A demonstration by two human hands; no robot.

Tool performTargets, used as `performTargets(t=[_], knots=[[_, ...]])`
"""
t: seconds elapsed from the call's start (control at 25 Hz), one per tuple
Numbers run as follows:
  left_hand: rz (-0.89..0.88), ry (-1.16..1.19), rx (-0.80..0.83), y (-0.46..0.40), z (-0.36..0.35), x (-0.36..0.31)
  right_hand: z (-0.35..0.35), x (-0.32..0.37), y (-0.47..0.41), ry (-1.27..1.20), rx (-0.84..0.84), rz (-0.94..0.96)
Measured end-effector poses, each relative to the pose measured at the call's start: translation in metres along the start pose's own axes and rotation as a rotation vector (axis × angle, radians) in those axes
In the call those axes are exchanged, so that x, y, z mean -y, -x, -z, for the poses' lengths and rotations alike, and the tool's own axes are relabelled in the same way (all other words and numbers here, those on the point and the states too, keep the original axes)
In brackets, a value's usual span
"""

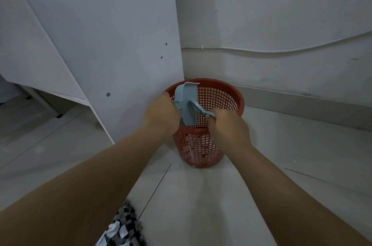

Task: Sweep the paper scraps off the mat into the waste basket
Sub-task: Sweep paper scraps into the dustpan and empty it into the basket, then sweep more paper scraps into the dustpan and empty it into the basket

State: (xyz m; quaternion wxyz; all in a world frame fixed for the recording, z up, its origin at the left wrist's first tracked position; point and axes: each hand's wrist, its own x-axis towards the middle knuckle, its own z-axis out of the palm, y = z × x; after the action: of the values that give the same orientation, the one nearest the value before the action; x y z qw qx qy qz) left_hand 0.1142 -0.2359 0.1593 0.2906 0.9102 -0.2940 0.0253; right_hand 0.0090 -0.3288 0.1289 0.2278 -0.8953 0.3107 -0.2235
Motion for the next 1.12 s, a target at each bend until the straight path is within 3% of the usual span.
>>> performTargets(t=[0.16, 0.32, 0.48, 0.6, 0.72, 0.8, 0.92, 1.0, 1.12], knots=[[0.095, 0.154, -0.086, 0.006, 0.012, 0.009, -0.002, 0.005, 0.012, -0.083, -0.091, -0.034], [0.259, 0.385, -0.175, 0.017, 0.033, 0.041, -0.003, 0.025, 0.04, -0.391, -0.353, -0.043], [0.492, 0.907, 0.062, 0.053, 0.087, 0.078, -0.006, 0.067, 0.089, -0.579, -0.481, 0.123], [0.574, 1.006, 0.099, 0.101, 0.133, 0.123, -0.008, 0.102, 0.132, -0.612, -0.46, 0.289], [0.615, 0.874, -0.008, 0.159, 0.17, 0.192, -0.026, 0.129, 0.167, -0.564, -0.309, 0.389], [0.688, 0.741, -0.08, 0.202, 0.183, 0.241, -0.05, 0.141, 0.179, -0.452, -0.037, 0.379], [0.848, 0.618, -0.076, 0.268, 0.186, 0.301, -0.102, 0.15, 0.18, 0.047, 0.379, 0.369], [0.899, 0.536, -0.029, 0.304, 0.178, 0.331, -0.131, 0.153, 0.172, 0.29, 0.495, 0.393], [0.867, 0.477, 0.018, 0.34, 0.162, 0.36, -0.161, 0.161, 0.166, 0.467, 0.562, 0.384]])
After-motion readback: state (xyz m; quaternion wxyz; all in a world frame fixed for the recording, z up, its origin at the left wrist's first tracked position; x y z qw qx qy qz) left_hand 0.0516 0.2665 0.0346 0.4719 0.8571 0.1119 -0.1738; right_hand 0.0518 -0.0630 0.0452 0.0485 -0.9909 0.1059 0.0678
